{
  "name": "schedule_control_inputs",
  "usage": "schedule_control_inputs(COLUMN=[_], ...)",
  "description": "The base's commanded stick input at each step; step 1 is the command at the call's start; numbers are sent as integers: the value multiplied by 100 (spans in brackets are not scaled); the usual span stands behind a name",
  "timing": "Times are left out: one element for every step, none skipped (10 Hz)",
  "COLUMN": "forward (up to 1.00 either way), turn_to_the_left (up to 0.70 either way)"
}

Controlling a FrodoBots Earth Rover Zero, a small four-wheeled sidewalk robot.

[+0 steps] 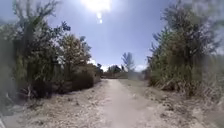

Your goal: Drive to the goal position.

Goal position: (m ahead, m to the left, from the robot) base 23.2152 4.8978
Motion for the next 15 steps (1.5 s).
schedule_control_inputs(forward=[45,45,45,45,45,45,45,45,45,45,45,45,45,45,45], turn_to_the_left=[0,0,0,0,0,0,0,0,0,0,0,0,0,0,0])
